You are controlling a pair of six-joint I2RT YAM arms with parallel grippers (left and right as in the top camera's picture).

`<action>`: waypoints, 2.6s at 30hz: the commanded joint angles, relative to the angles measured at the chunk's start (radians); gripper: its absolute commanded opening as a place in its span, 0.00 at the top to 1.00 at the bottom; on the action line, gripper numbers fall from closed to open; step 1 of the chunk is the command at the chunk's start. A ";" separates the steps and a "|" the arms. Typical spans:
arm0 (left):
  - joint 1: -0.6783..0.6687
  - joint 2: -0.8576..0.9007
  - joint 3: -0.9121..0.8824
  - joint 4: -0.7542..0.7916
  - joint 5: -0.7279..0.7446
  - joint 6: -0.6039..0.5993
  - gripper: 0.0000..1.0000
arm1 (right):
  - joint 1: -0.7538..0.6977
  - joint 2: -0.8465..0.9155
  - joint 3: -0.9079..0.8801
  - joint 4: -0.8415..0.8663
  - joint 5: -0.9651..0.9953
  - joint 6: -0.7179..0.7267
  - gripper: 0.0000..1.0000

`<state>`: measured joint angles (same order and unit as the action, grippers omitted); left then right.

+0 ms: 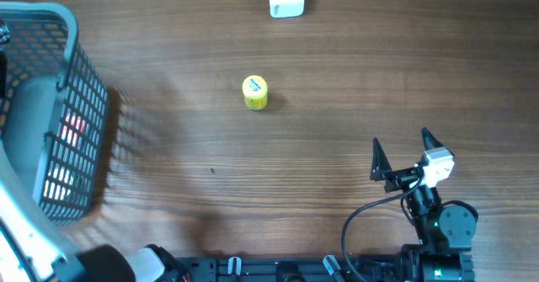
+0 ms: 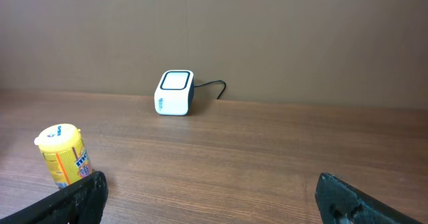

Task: Scan the item barcode
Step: 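Reach the left gripper into the basket and grasp the hex wrench pack, then carry the hex wrench pack out and drop it beside the container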

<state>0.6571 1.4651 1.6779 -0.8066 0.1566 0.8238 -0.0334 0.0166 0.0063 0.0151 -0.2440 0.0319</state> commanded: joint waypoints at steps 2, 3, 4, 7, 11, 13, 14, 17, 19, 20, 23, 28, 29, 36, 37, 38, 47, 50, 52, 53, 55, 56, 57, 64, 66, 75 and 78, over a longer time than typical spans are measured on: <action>-0.001 -0.091 0.026 0.007 0.136 -0.029 0.96 | 0.004 -0.002 -0.001 0.006 -0.013 -0.005 0.00; -0.001 -0.108 0.026 0.008 0.157 -0.048 0.96 | 0.004 -0.002 -0.001 0.006 -0.012 -0.005 0.00; -0.001 -0.119 0.026 0.006 0.177 -0.051 0.96 | 0.004 -0.002 -0.001 0.006 -0.012 -0.005 0.00; -0.001 -0.151 0.026 -0.008 0.297 -0.055 0.96 | 0.004 -0.002 -0.001 0.006 -0.012 -0.005 0.00; -0.012 -0.164 0.026 -0.016 0.431 -0.100 0.96 | 0.004 -0.002 -0.001 0.006 -0.012 -0.005 0.01; -0.031 -0.163 0.026 -0.019 0.491 -0.127 0.96 | 0.004 -0.002 -0.001 0.006 -0.012 -0.005 0.00; -0.040 -0.161 0.026 -0.020 0.504 -0.130 0.96 | 0.004 -0.003 -0.001 0.006 -0.012 -0.005 0.00; -0.097 -0.151 0.026 -0.038 0.523 -0.152 0.96 | 0.004 -0.002 -0.001 0.006 -0.012 -0.005 0.00; -0.134 -0.143 0.026 -0.051 0.523 -0.152 0.96 | 0.004 -0.002 -0.001 0.006 -0.012 -0.005 0.00; -0.153 -0.138 0.026 -0.058 0.523 -0.152 0.96 | 0.004 -0.002 -0.001 0.006 -0.012 -0.005 0.00; -0.232 -0.117 0.026 -0.070 0.496 -0.152 0.96 | 0.004 -0.002 -0.001 0.006 -0.012 -0.005 0.00; -0.367 -0.064 0.026 -0.076 0.360 -0.152 0.96 | 0.004 -0.002 -0.001 0.006 -0.013 -0.005 0.00; -0.397 -0.048 0.026 -0.079 0.332 -0.152 0.96 | 0.004 -0.003 -0.001 0.006 -0.012 -0.005 0.00; -0.565 0.106 0.026 -0.124 0.152 -0.152 0.96 | 0.004 -0.002 -0.001 0.006 -0.012 -0.005 0.00; -0.580 0.131 0.026 -0.134 0.124 -0.152 0.96 | 0.004 -0.002 -0.001 0.006 -0.013 -0.005 0.00; -0.595 0.162 0.025 -0.148 0.092 -0.153 0.96 | 0.004 -0.003 -0.001 0.006 -0.012 -0.005 0.00; -0.649 0.362 0.024 -0.212 0.021 -0.280 0.96 | 0.004 -0.002 -0.001 0.006 -0.012 -0.005 0.00; -0.659 0.399 0.023 -0.221 0.021 -0.371 0.96 | 0.004 -0.002 -0.001 0.006 -0.012 -0.004 0.00; -0.669 0.411 0.013 -0.232 0.022 -0.422 0.96 | 0.004 -0.002 -0.001 0.006 -0.012 -0.004 0.00; -0.677 0.414 0.003 -0.241 0.021 -0.438 0.96 | 0.004 -0.002 -0.001 0.006 -0.012 -0.004 0.00; -0.697 0.415 -0.032 -0.238 0.026 -0.467 0.96 | 0.004 -0.002 -0.001 0.006 -0.012 -0.004 0.00; -0.709 0.415 -0.051 -0.233 0.026 -0.475 0.96 | 0.004 -0.002 -0.001 0.006 -0.013 -0.005 0.00; -0.724 0.415 -0.071 -0.227 0.028 -0.486 0.96 | 0.004 -0.002 -0.001 0.006 -0.012 -0.005 0.00; -0.808 0.415 -0.266 -0.077 0.019 -0.642 0.96 | 0.004 -0.002 -0.001 0.006 -0.013 -0.005 0.00; -0.808 0.415 -0.342 -0.007 0.016 -0.687 0.96 | 0.004 -0.002 -0.001 0.006 -0.012 -0.004 0.00; -0.804 0.415 -0.555 0.137 -0.080 -0.840 0.96 | 0.004 -0.002 -0.001 0.006 -0.012 -0.005 0.00; -0.806 0.414 -0.555 0.146 -0.080 -0.840 0.77 | 0.004 -0.003 -0.001 0.006 -0.012 -0.005 0.00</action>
<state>-0.1505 1.8565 1.1679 -0.6540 0.1387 0.0223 -0.0334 0.0166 0.0063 0.0151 -0.2440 0.0319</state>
